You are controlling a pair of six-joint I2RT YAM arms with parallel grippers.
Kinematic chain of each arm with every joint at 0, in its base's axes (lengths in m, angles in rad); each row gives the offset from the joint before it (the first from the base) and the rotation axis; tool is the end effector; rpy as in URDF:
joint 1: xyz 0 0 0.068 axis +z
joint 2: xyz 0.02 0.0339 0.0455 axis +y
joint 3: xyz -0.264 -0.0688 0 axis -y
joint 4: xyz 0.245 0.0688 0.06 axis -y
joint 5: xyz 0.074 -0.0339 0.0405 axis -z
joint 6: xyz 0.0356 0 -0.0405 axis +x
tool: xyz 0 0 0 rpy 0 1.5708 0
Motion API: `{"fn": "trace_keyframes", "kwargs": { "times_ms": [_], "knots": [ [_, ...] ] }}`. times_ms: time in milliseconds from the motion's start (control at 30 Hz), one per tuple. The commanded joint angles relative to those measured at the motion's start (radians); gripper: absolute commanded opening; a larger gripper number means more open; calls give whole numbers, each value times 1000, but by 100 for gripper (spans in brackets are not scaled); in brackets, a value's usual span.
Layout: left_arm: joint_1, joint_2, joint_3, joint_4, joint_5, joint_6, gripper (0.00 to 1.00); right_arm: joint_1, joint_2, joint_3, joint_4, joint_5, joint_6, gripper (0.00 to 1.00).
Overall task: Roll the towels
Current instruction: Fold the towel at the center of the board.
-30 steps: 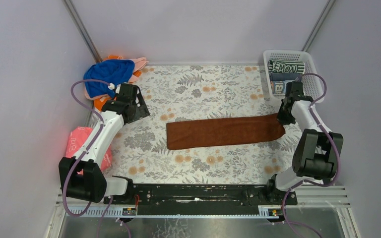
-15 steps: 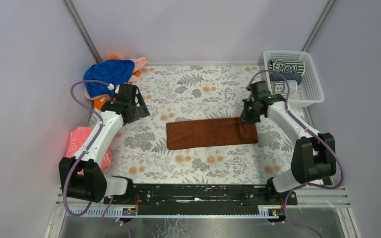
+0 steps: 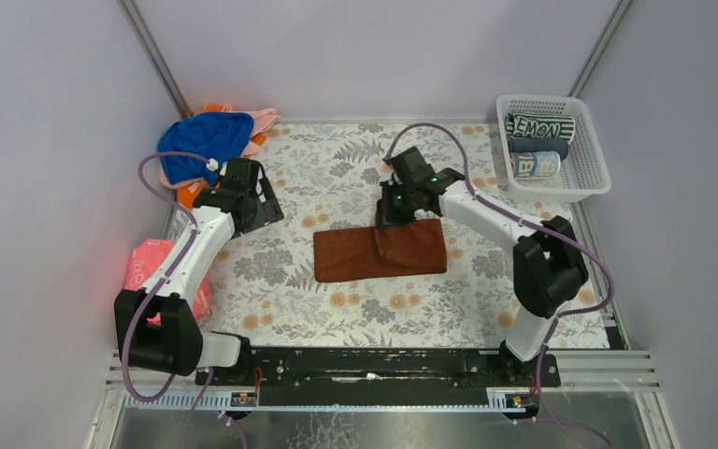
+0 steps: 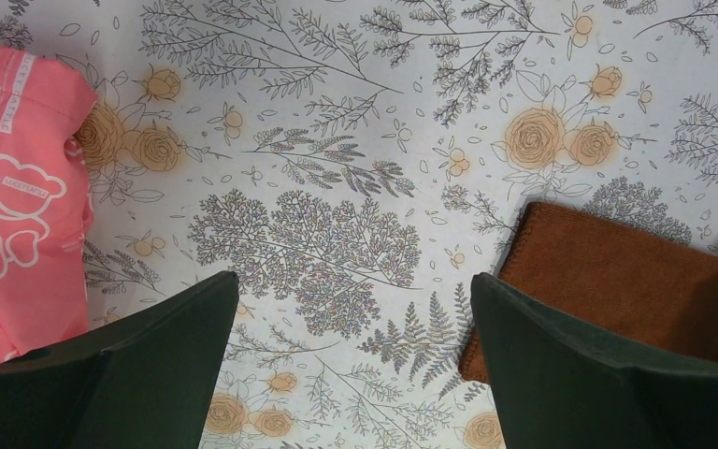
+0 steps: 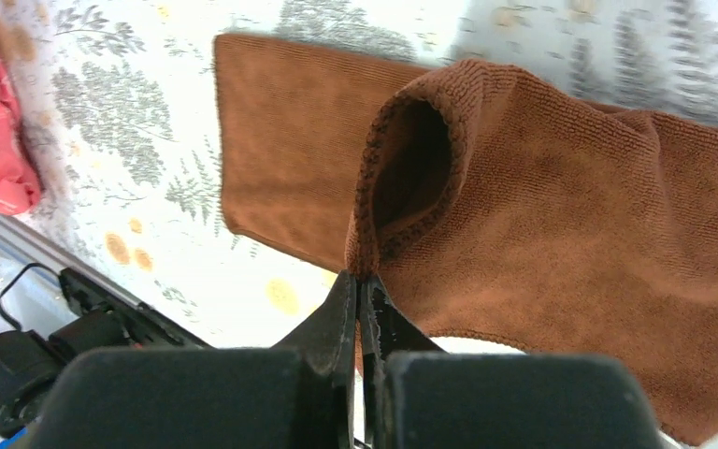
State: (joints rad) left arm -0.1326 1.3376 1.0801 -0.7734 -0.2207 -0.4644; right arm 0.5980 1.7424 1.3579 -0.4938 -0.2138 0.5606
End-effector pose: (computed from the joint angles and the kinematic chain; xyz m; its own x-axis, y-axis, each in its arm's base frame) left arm 0.2658 -0.0276 0.2727 -0.7680 -0.3385 -0.5437 -0.3652 0.9288 -0.0623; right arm 0.3132 0.2225 0.2536 -0.8908 0.0219 -0.4539 -0.2226 0.8498 0.4778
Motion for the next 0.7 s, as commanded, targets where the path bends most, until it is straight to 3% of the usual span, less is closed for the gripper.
{"fn": "trace_keyframes", "kwargs": {
  "times_ms": [0, 667],
  "knots": [
    [11, 9, -9, 53, 11, 17, 95, 65, 58, 108, 70, -48, 92, 0],
    [16, 25, -8, 55, 32, 20, 95, 199, 236, 222, 100, -93, 168, 0]
  ]
}}
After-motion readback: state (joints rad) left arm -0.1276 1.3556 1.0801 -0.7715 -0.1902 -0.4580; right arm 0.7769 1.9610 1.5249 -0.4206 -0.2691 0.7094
